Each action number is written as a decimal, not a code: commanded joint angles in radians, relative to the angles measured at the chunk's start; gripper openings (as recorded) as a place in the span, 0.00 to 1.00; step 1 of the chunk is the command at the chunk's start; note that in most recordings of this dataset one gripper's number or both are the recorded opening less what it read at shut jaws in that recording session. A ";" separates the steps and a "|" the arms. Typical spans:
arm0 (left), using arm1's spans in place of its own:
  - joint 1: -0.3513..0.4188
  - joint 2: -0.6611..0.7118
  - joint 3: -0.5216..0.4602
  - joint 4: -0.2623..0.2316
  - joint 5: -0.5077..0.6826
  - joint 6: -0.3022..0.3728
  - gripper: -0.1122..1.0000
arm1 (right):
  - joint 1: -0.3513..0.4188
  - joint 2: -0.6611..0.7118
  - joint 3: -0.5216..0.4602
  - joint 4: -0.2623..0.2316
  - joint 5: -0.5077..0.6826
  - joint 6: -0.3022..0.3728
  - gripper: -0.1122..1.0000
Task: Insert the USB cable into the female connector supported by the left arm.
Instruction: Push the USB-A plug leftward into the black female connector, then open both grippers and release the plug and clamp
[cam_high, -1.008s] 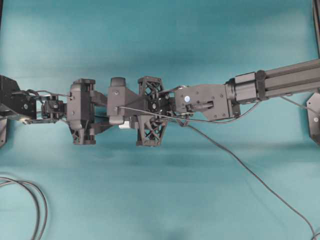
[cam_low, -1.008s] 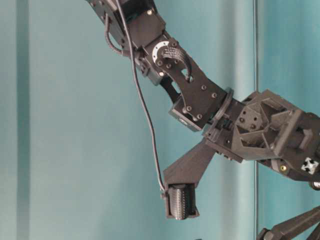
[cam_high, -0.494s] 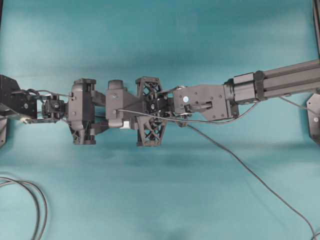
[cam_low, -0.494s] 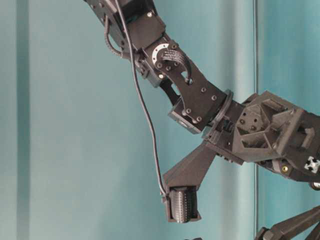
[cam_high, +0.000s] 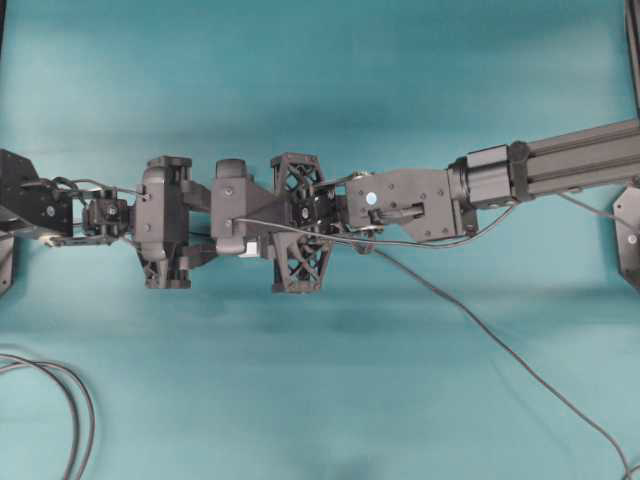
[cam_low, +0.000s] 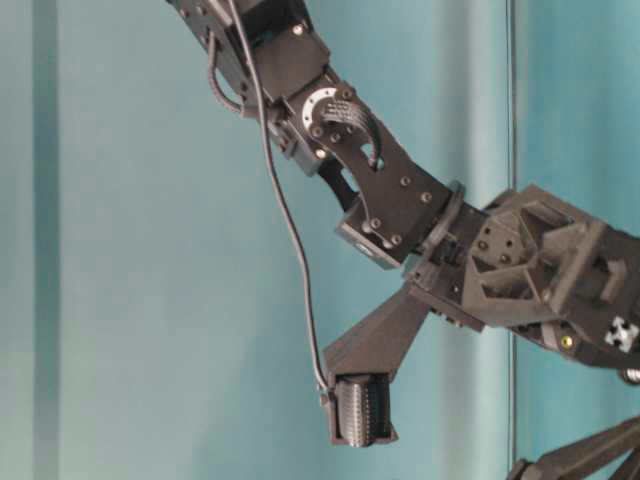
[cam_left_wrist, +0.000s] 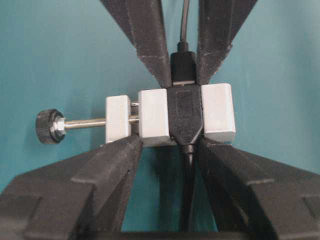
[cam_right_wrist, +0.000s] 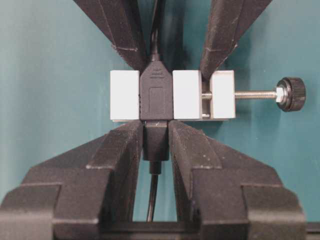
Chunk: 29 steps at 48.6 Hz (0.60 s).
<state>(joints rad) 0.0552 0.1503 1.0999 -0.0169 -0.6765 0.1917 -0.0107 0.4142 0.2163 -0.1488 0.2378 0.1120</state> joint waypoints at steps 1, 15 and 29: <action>-0.003 -0.063 -0.003 -0.003 -0.011 -0.003 0.66 | 0.003 -0.060 -0.011 -0.003 -0.028 0.002 0.29; -0.003 -0.114 0.041 -0.009 -0.009 -0.012 0.86 | 0.003 -0.084 0.032 -0.002 -0.028 0.006 0.29; -0.003 -0.179 0.109 -0.009 -0.009 -0.012 0.89 | 0.003 -0.106 0.044 -0.003 -0.008 0.006 0.70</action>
<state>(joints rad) 0.0537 0.0123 1.1965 -0.0245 -0.6780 0.1887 -0.0092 0.3682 0.2654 -0.1503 0.2255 0.1181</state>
